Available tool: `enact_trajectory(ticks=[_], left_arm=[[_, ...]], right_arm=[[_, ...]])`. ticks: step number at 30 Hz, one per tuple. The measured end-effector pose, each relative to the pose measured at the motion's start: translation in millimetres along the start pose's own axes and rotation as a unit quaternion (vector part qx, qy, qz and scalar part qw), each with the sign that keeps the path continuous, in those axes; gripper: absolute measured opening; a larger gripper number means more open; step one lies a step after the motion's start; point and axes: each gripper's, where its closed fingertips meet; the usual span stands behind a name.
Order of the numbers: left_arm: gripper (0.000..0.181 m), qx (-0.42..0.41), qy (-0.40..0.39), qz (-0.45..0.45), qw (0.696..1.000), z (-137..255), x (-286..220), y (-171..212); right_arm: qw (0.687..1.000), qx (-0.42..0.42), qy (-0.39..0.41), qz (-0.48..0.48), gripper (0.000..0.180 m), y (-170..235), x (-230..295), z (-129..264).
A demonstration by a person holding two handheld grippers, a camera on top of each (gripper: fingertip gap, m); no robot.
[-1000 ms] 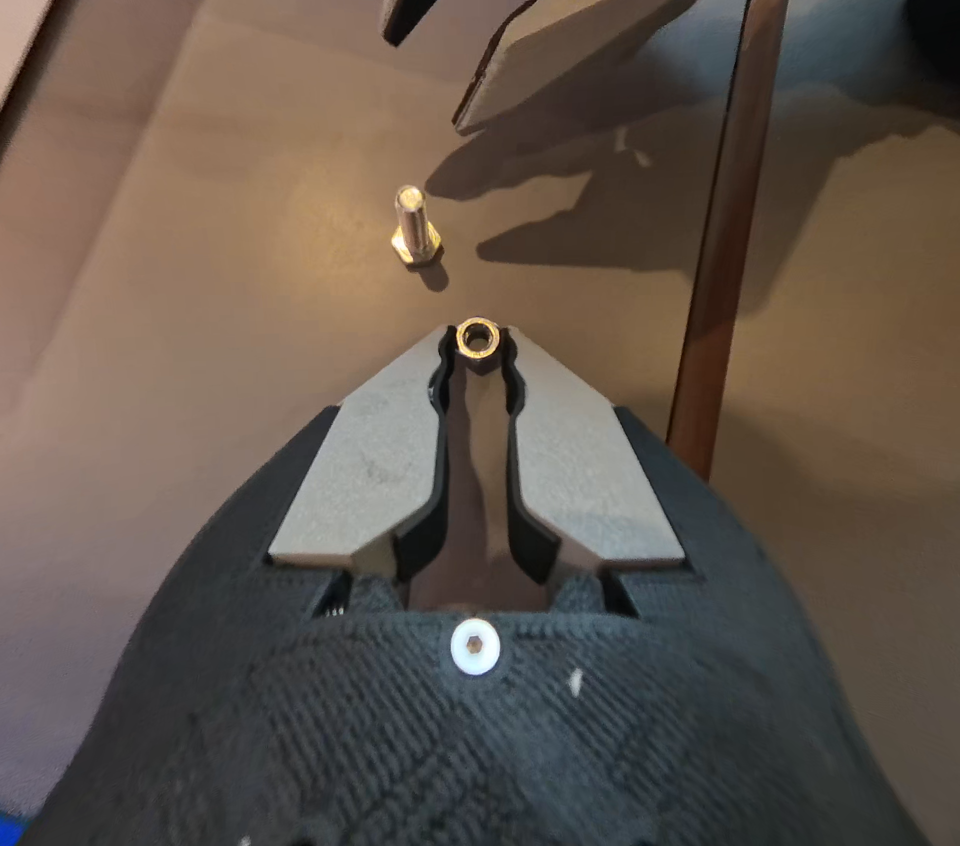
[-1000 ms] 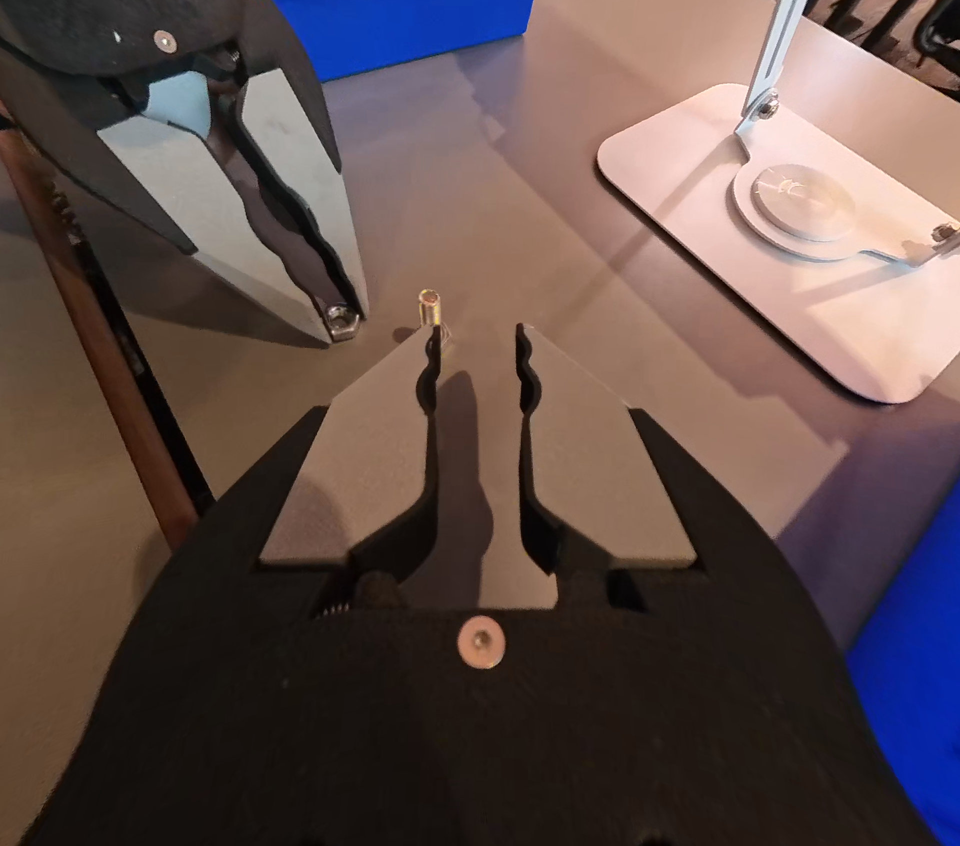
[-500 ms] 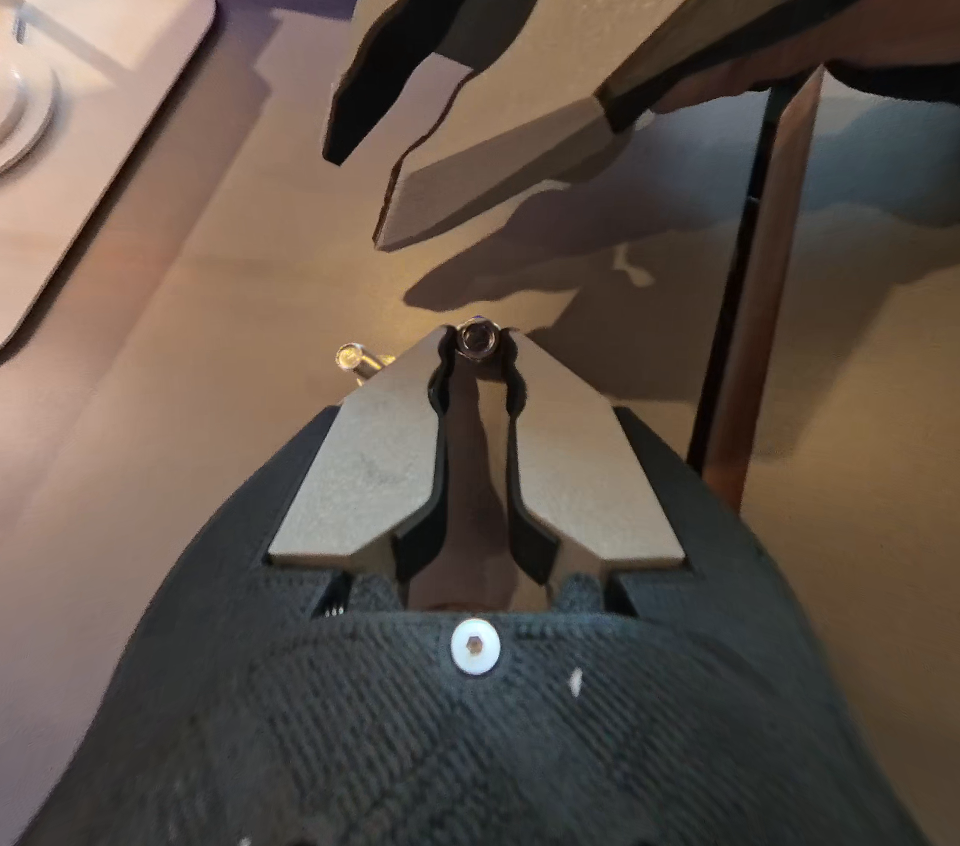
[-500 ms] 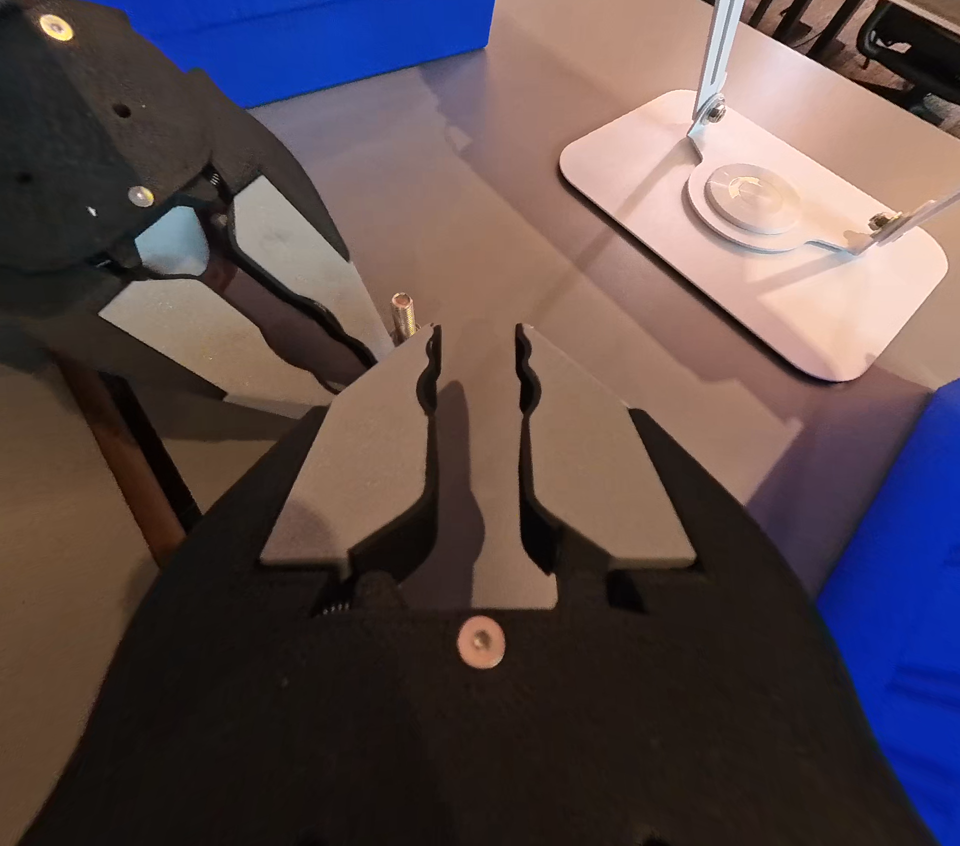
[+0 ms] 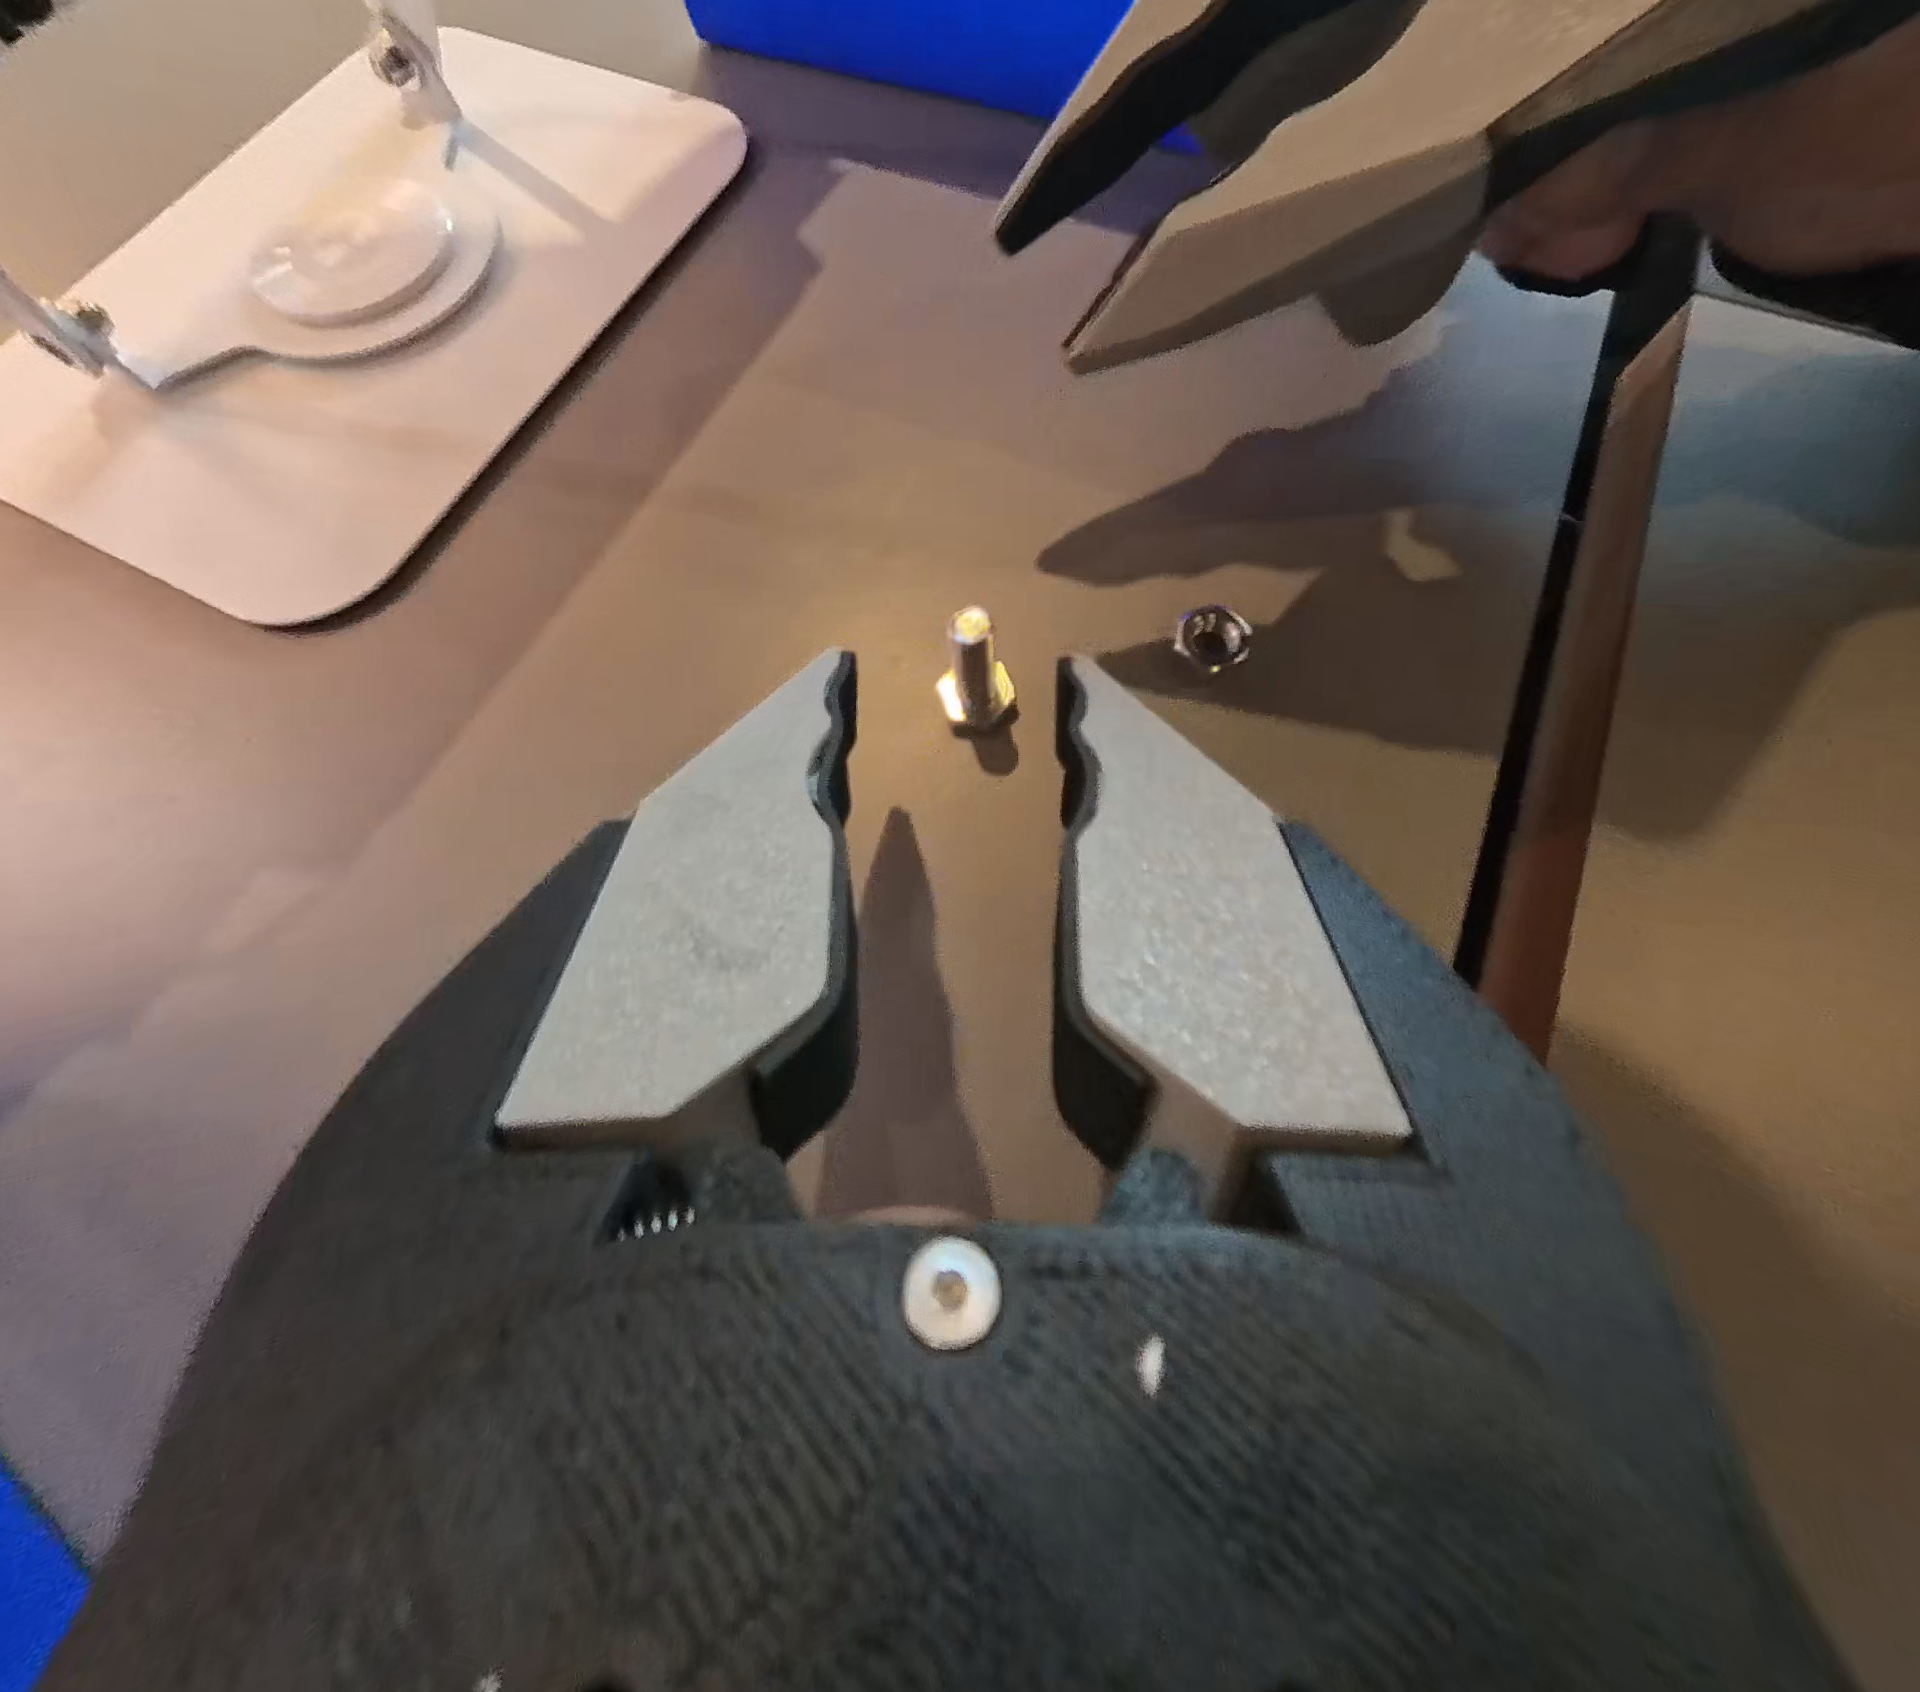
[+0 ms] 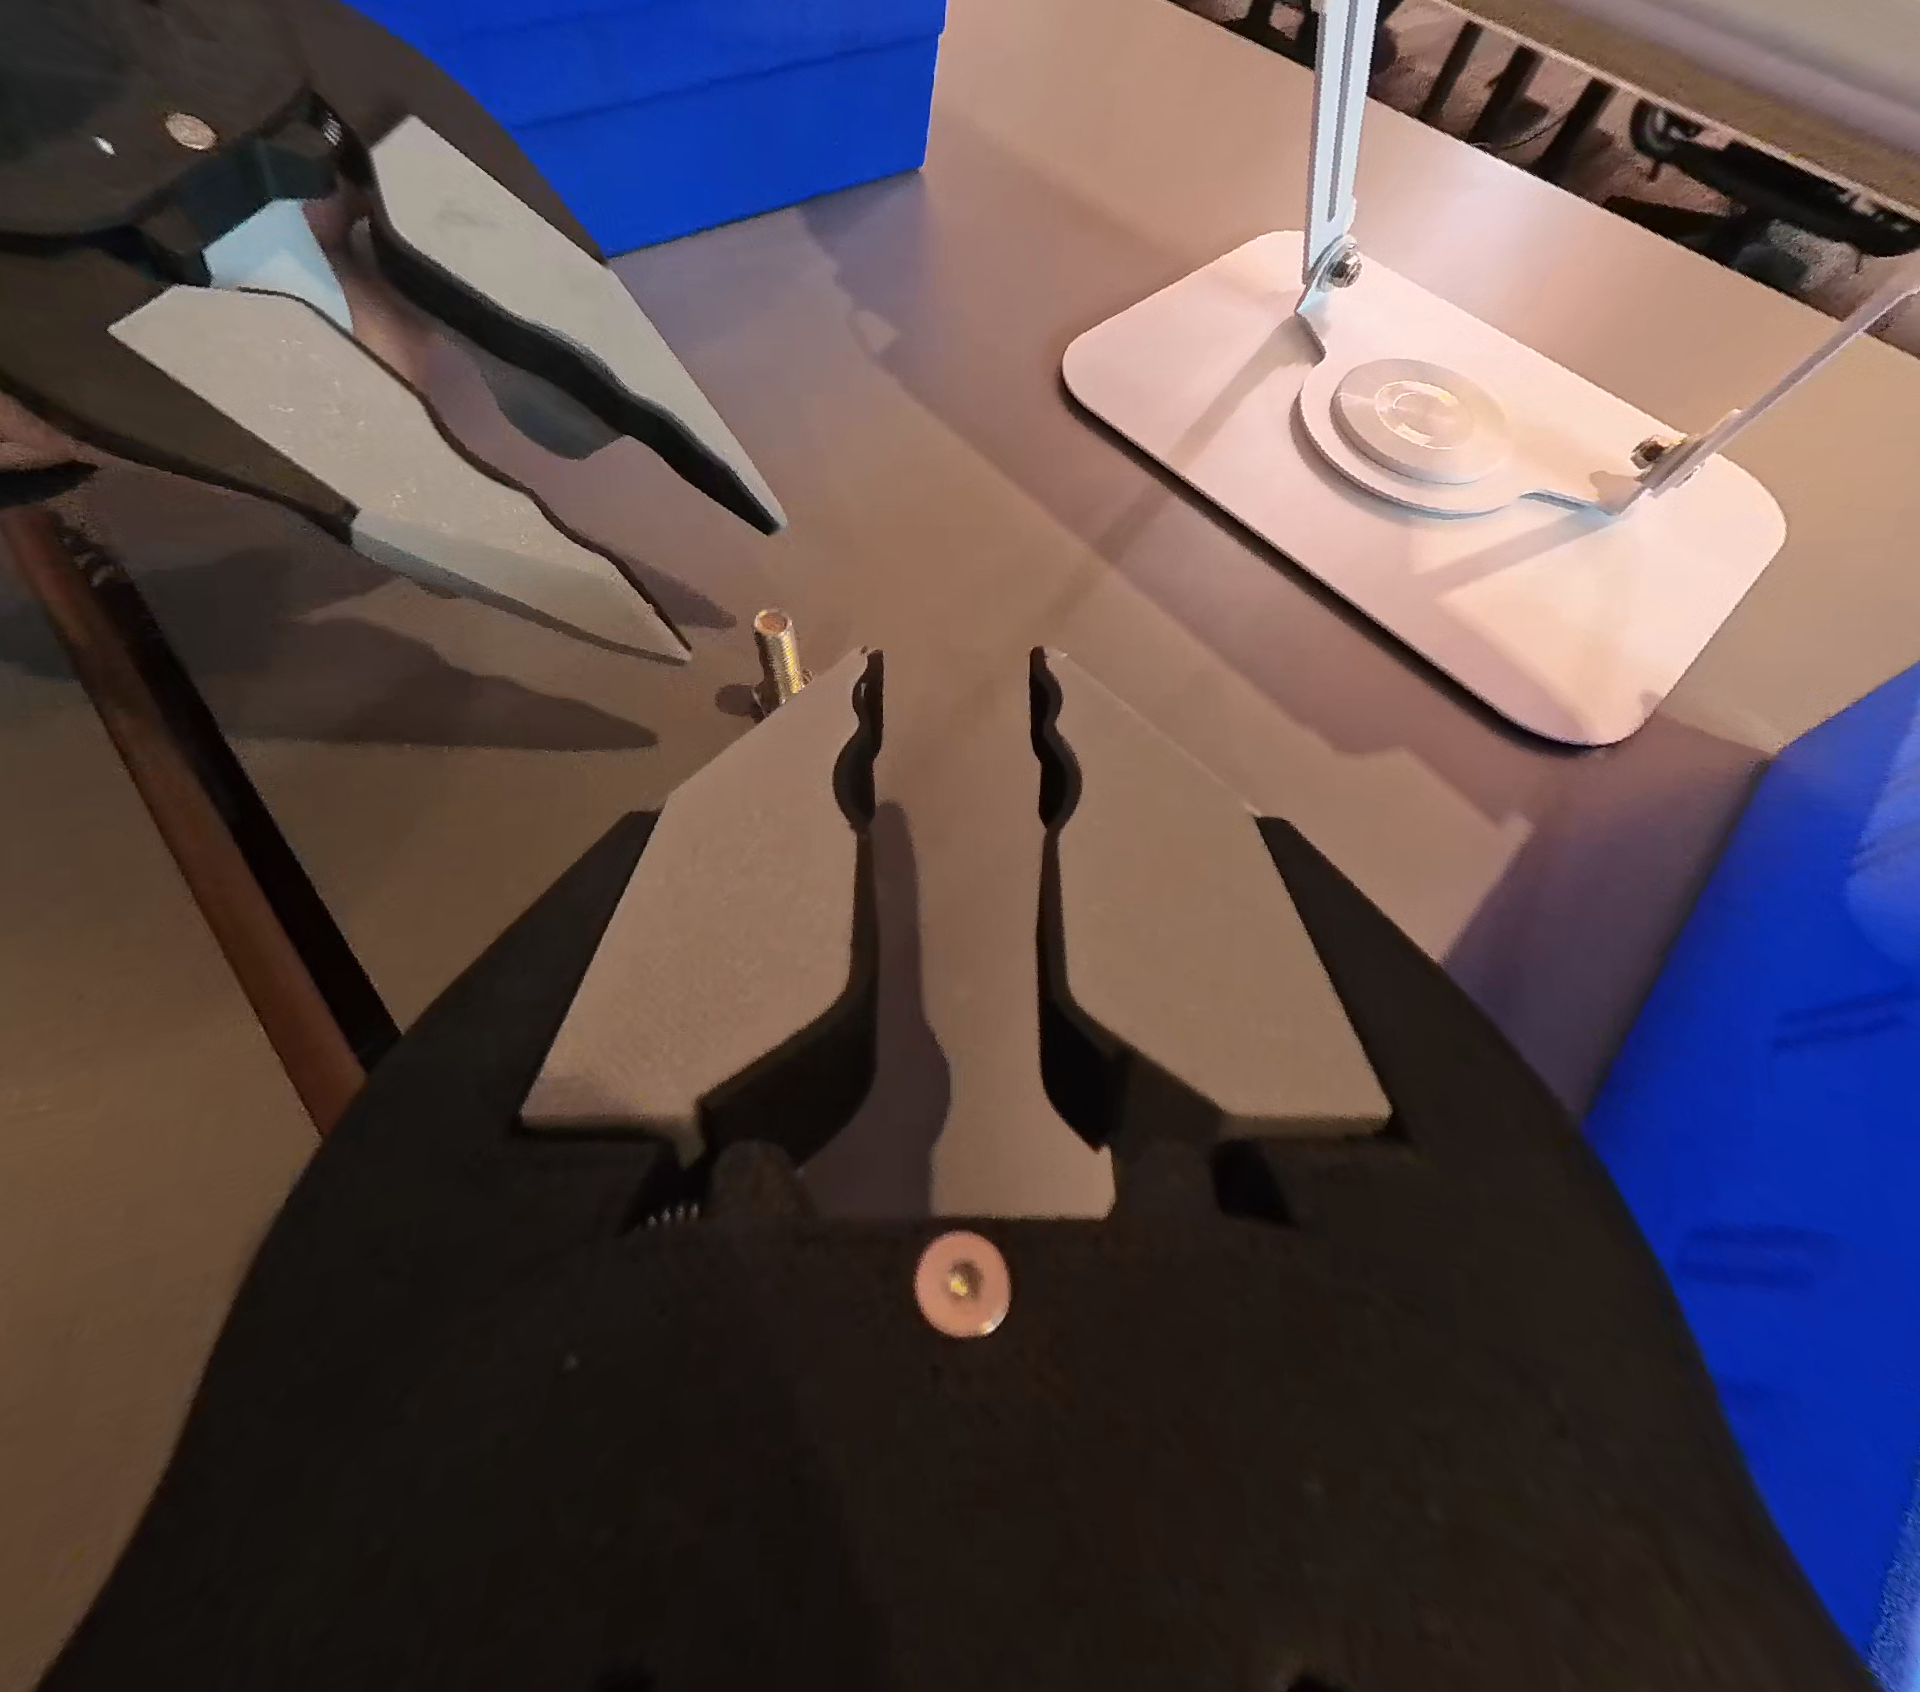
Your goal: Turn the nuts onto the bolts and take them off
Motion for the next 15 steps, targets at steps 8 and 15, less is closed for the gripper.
enact_trajectory(ticks=[8,15], left_arm=[[0.032,0.021,-0.003,0.004,1.0,-17,1,19],[0.007,0.043,-0.002,-0.014,0.999,-28,-3,22]], right_arm=[[1.0,-0.01,0.001,0.0,0.025,-5,0,2],[1.0,-0.017,-0.001,-0.003,0.025,-8,1,2]])
Point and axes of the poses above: each gripper's, where its closed fingertips meet, z back along the fingers, y out of its underside, x = y × z across the jaws, and after that the axes turned 15 degrees about -x, right-handed
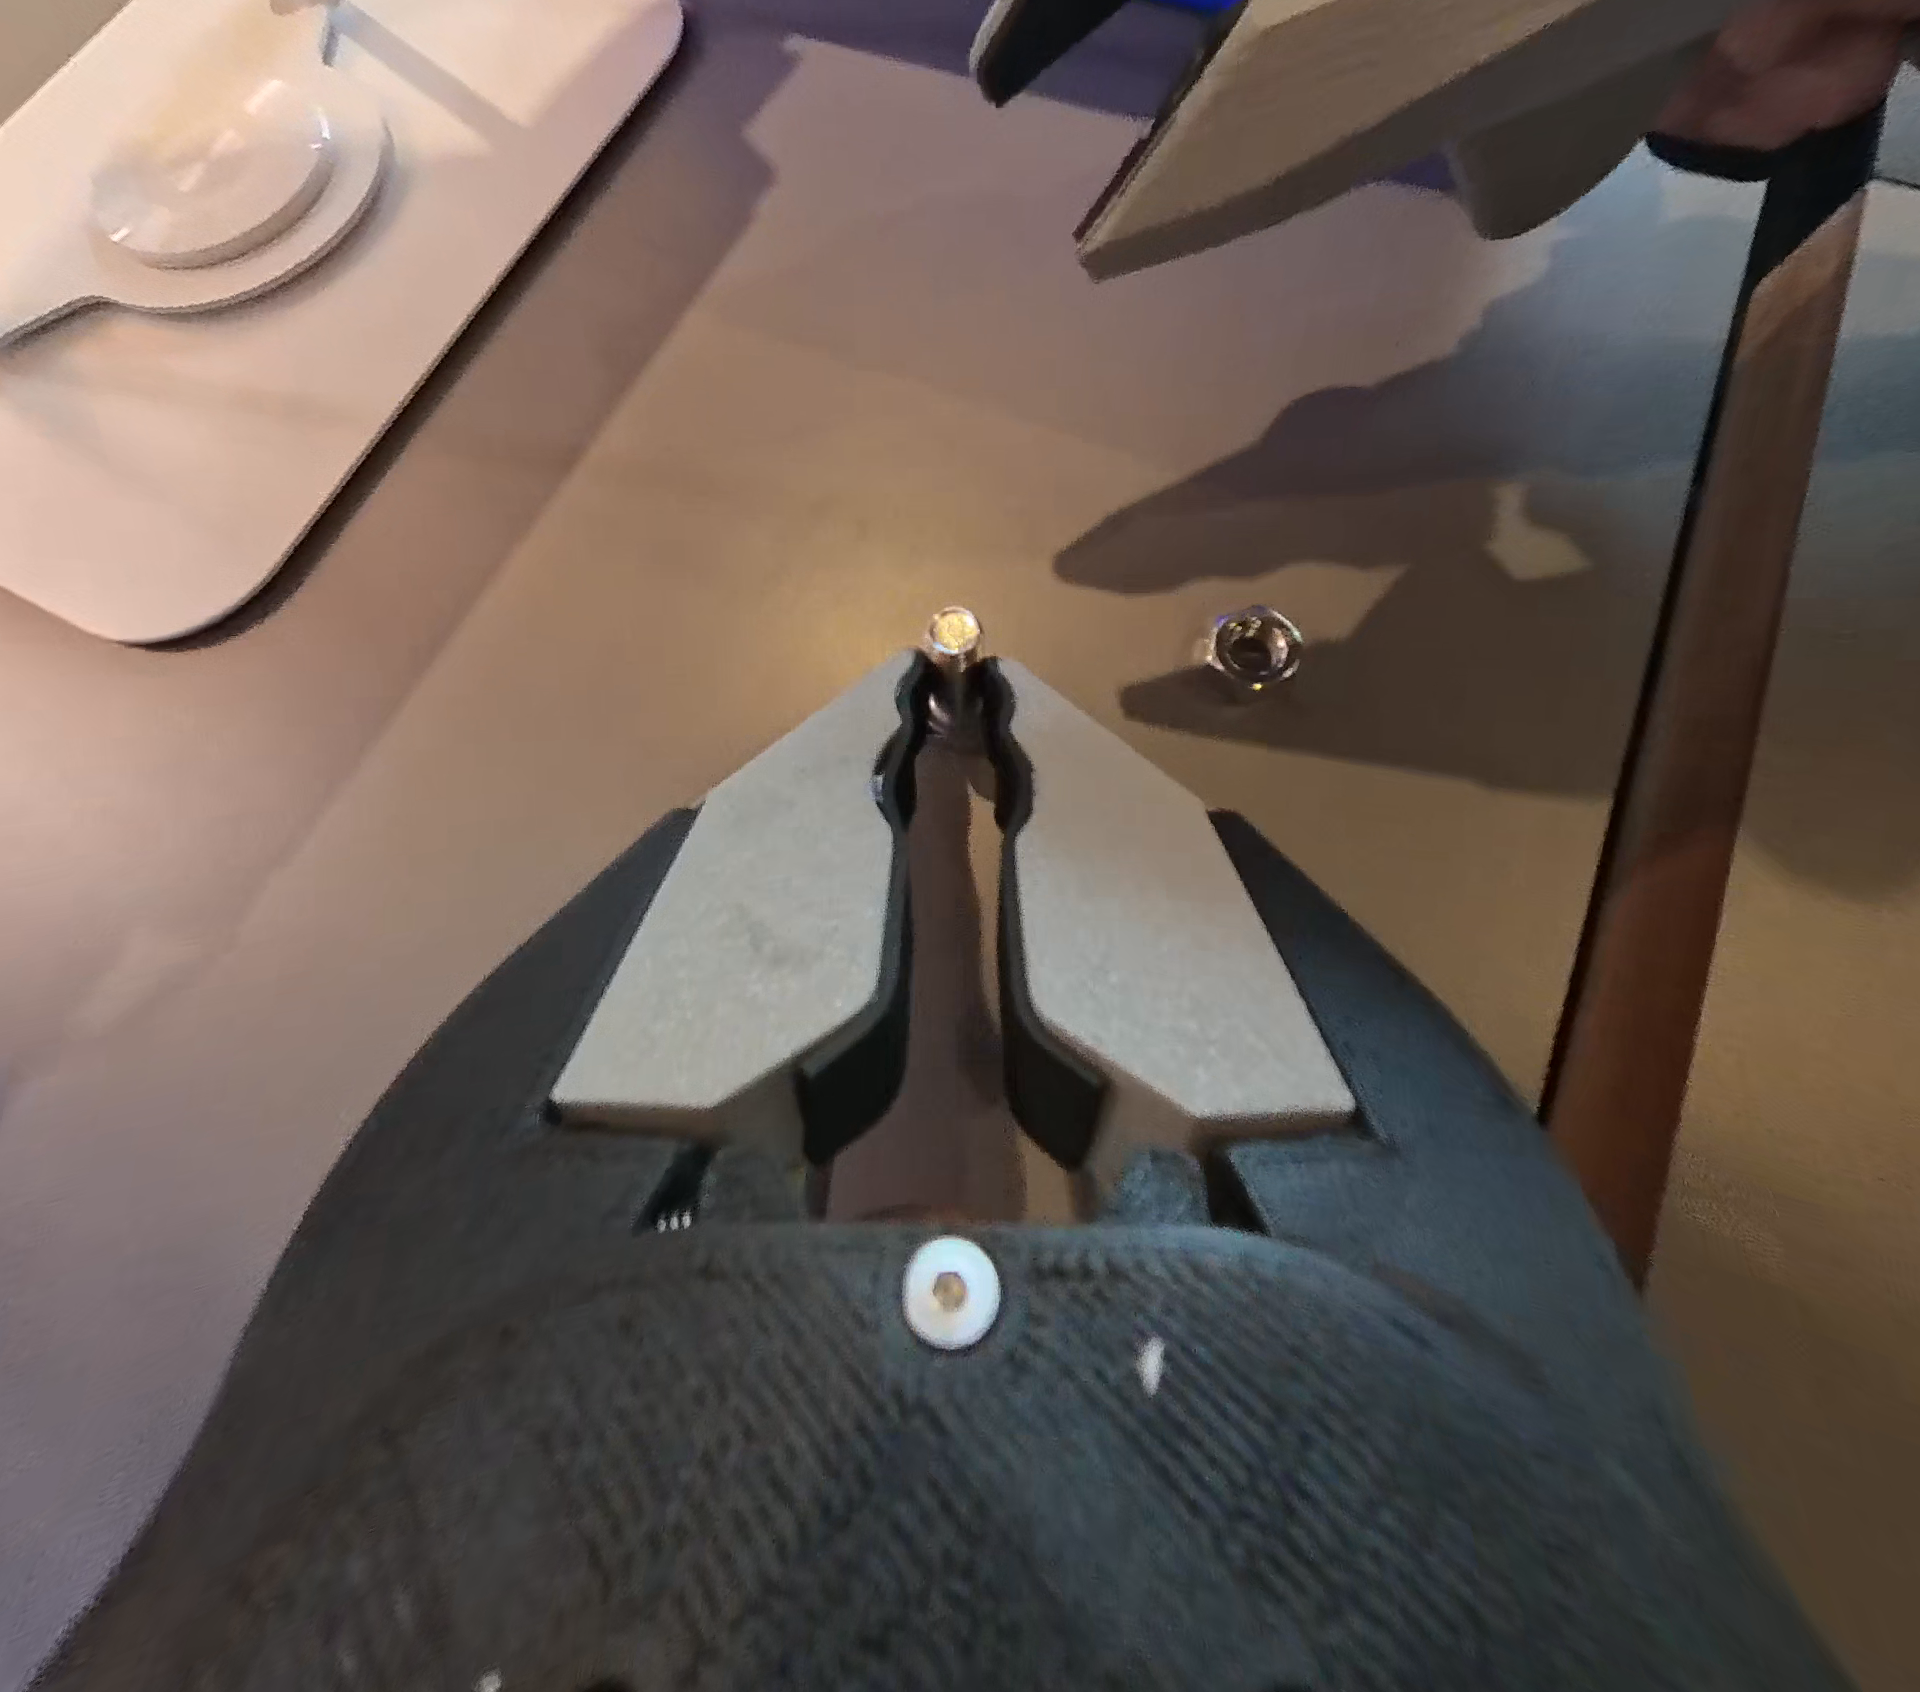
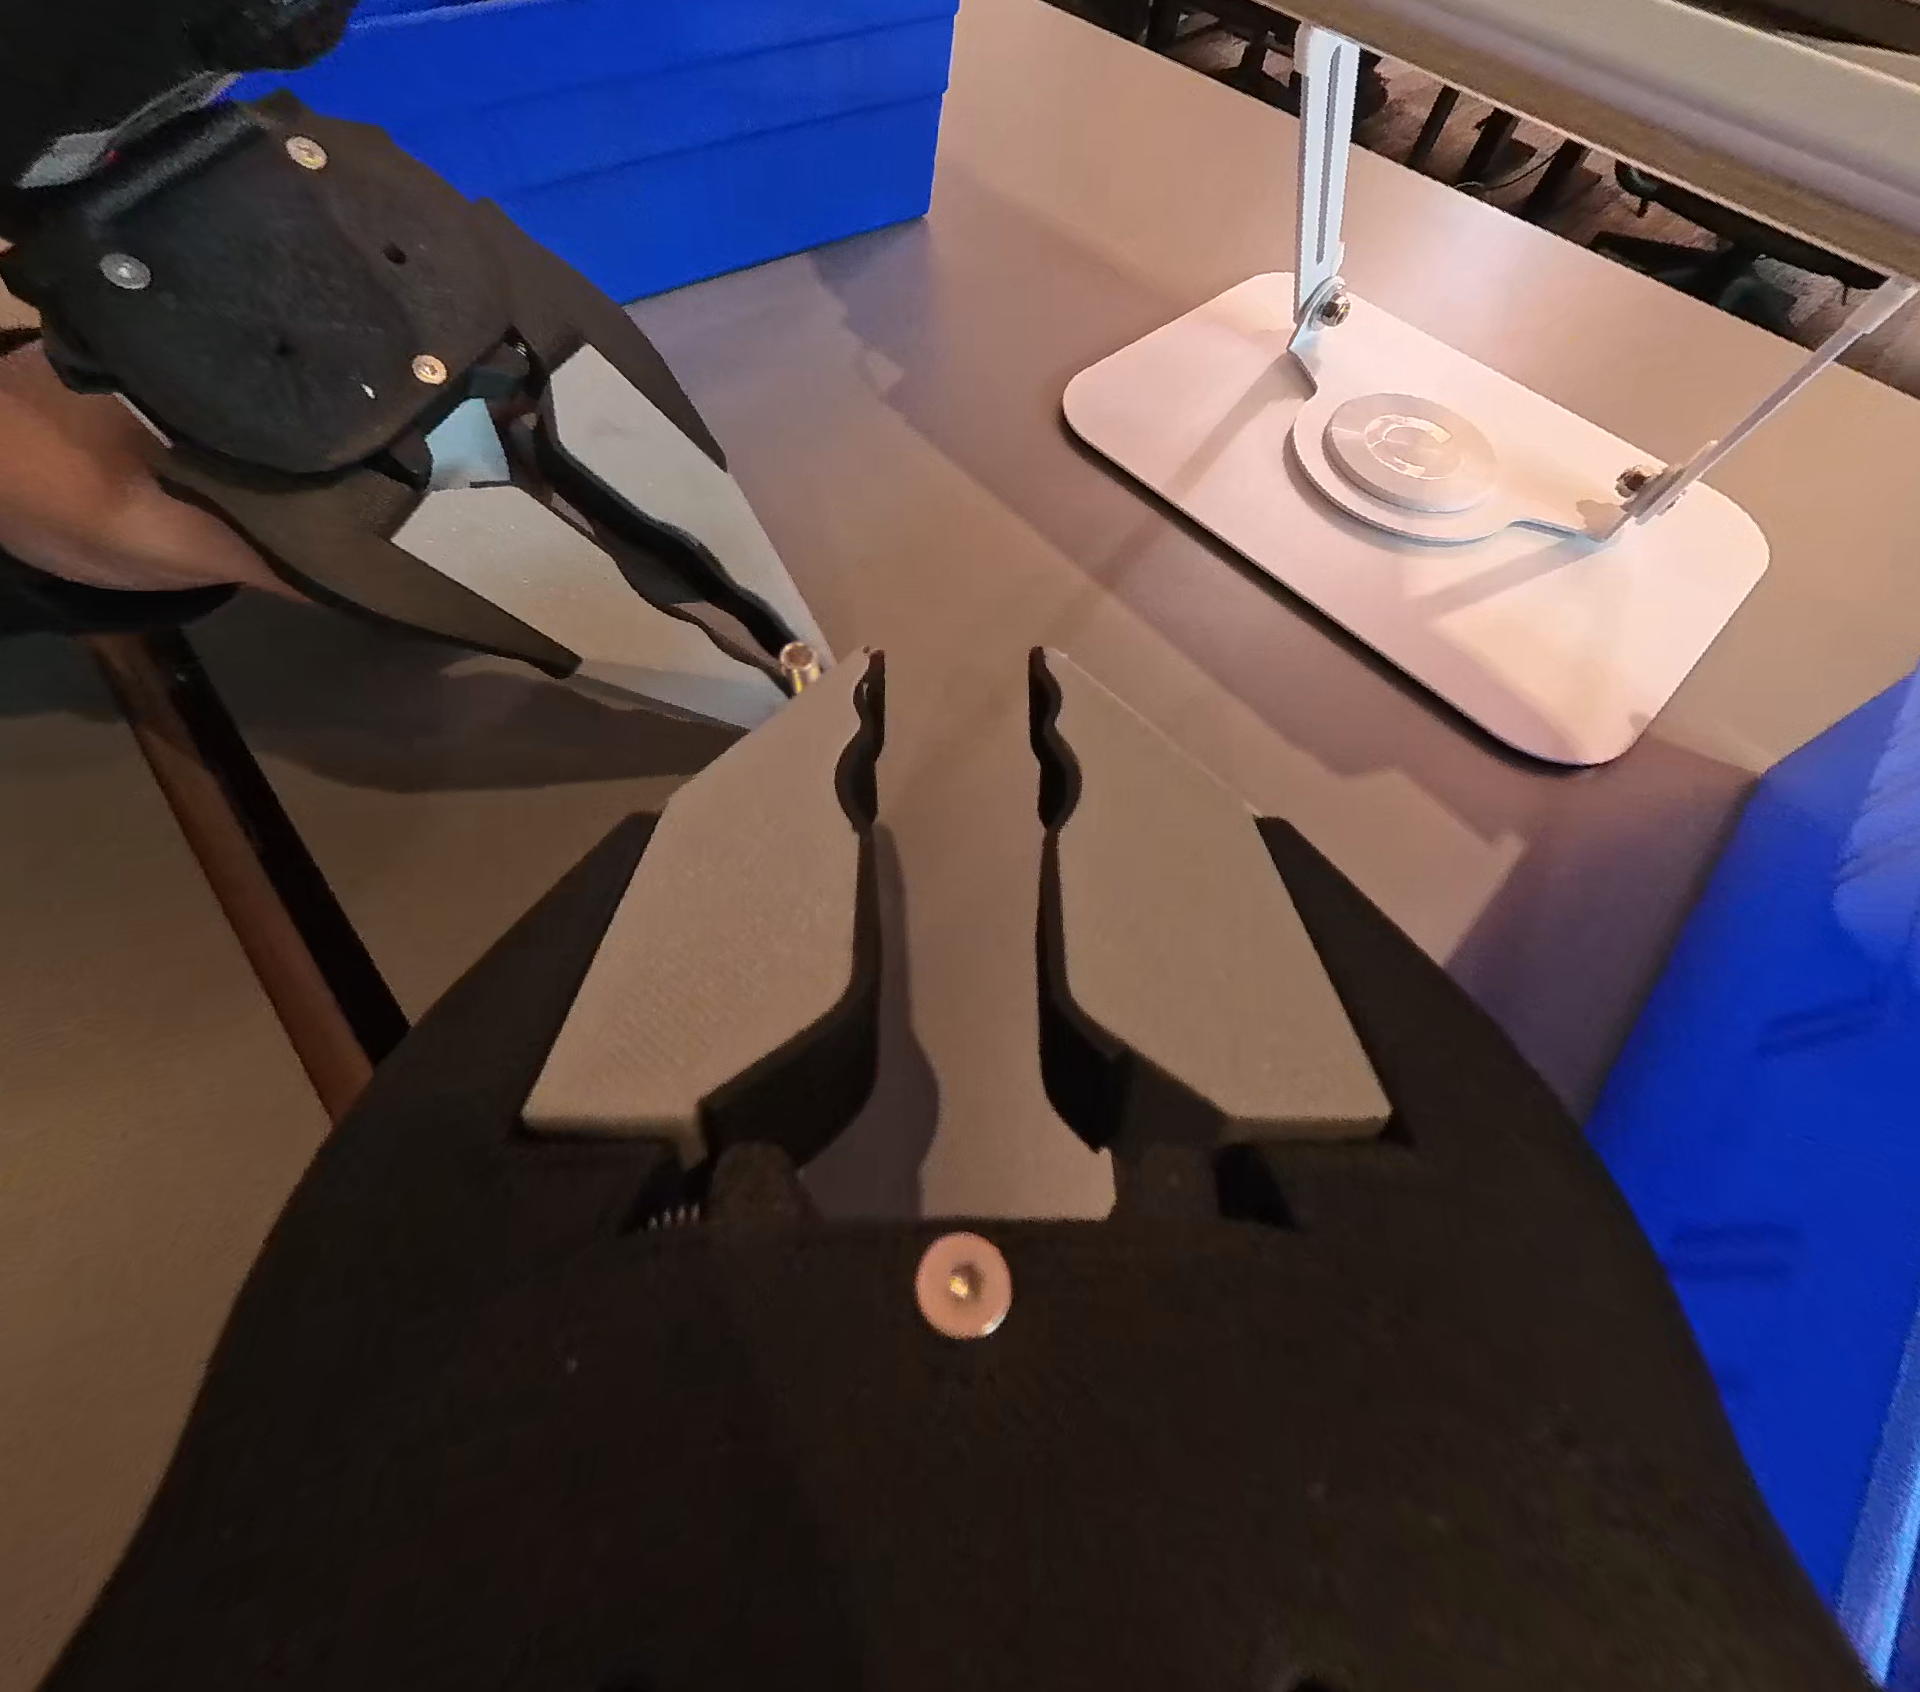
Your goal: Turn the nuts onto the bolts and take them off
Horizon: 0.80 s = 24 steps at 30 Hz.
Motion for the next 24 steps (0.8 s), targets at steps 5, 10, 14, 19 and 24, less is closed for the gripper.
enact_trajectory(ticks=[5,10,14,19,24], left_arm=[[0.007,0.001,-0.014,0.001,1.0,4,3,2],[0.007,-0.007,-0.013,0.013,1.0,15,5,3],[0.007,-0.017,-0.01,0.024,1.0,16,6,0],[0.007,-0.011,0.006,0.016,1.0,20,5,3],[0.007,-0.001,0.001,0.011,1.0,19,8,9]], right_arm=[[1.0,-0.005,-0.001,0.001,0.025,-1,0,1],[1.0,-0.011,-0.002,-0.004,0.024,-2,0,1],[1.0,-0.014,-0.003,-0.001,0.024,-2,1,2],[1.0,-0.019,-0.019,0.001,0.024,-4,8,2],[1.0,-0.019,-0.017,0.009,0.023,-5,8,2]])
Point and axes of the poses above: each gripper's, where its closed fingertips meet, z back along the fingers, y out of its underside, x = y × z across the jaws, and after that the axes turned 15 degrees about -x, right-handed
